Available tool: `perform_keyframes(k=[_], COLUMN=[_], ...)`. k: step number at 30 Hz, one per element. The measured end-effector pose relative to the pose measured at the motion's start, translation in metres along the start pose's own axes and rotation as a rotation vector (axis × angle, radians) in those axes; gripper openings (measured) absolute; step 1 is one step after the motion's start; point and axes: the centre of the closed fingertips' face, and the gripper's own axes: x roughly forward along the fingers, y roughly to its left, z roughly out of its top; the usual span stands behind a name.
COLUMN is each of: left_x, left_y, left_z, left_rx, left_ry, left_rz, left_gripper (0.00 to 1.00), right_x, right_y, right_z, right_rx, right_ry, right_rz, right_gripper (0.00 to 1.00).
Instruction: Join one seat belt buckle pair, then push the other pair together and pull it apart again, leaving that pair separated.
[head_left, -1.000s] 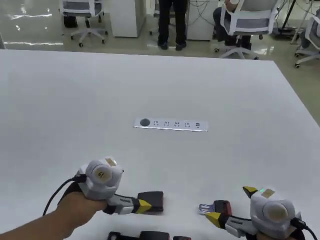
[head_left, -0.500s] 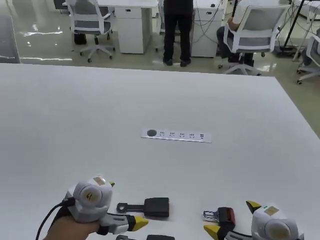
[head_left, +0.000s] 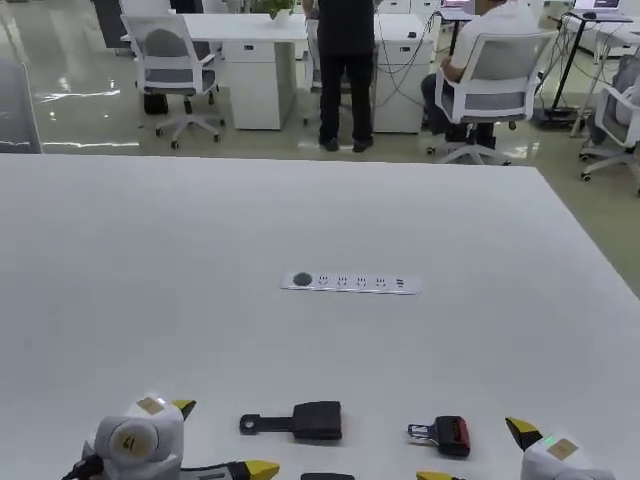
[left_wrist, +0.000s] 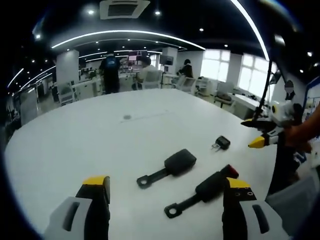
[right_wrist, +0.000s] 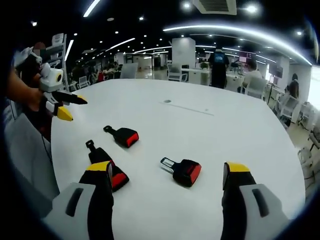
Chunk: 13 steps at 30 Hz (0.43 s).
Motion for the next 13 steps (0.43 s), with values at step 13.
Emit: perform_keyframes(k=[13], left_x=[-0.036], left_y=[-0.006], left_z=[-0.002], left_rx=[-0.021], left_ry=[-0.052], left_rz=[0.007], left_gripper=[0.98], right_x=[-0.033], right_y=[0.004], right_z=[-0.017], right_rx=[0.039], right_ry=[-0.022], right_rz=[-0.039], right_gripper=[0.94])
